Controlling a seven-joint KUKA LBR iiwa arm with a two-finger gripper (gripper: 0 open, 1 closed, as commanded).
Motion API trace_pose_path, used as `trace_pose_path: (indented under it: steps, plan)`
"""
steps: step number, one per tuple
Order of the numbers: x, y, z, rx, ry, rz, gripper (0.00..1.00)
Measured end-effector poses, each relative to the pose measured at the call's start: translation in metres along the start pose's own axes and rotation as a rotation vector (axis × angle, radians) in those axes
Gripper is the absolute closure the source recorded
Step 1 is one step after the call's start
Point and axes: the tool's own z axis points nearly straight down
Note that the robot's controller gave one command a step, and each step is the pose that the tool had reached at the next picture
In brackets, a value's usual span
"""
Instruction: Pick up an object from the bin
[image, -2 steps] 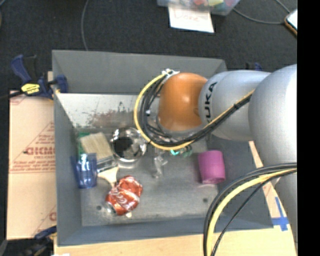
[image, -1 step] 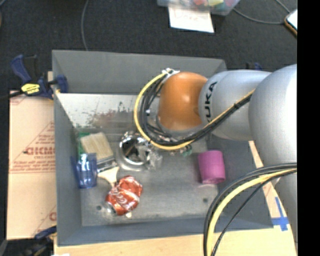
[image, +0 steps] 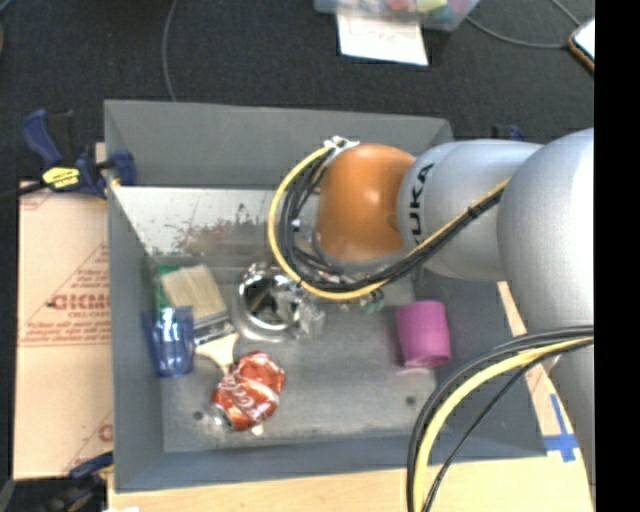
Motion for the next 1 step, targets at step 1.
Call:
trace_pose_path:
  steps: [1]
  plan:
    - [0.0069, -0.0069, -0.0117, 0.002, -0.001, -0.023, 1.00]
